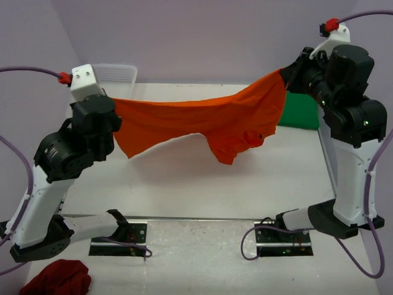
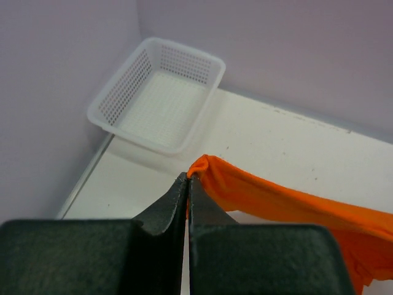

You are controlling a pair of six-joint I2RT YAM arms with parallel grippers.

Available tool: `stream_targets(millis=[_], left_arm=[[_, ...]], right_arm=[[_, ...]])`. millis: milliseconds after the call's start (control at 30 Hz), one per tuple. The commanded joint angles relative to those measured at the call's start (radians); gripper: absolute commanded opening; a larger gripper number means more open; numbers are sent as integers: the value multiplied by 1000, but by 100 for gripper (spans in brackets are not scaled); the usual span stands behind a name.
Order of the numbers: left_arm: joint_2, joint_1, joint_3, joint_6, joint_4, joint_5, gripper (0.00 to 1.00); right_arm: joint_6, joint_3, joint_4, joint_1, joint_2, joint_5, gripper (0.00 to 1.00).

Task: Fold and stack the t-shirts
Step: Flatten out the tshirt

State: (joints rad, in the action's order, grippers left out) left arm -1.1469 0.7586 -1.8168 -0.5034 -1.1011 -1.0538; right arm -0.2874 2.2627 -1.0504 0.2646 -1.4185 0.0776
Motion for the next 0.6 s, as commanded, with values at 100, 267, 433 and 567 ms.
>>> stream_targets(millis=[100, 267, 433, 567], left_arm=[[137, -5, -6, 250, 250, 113, 0], [185, -5, -33, 287, 316, 319, 0], [210, -5, -49, 296, 346, 451, 0], [259, -5, -33, 321, 388, 550, 0]], right_arm=[[53, 84, -33, 13, 154, -116, 0], [59, 194, -33, 13, 230, -264, 0], [28, 232, 4, 13, 286, -383, 0], [2, 218, 78, 15, 358, -605, 0]])
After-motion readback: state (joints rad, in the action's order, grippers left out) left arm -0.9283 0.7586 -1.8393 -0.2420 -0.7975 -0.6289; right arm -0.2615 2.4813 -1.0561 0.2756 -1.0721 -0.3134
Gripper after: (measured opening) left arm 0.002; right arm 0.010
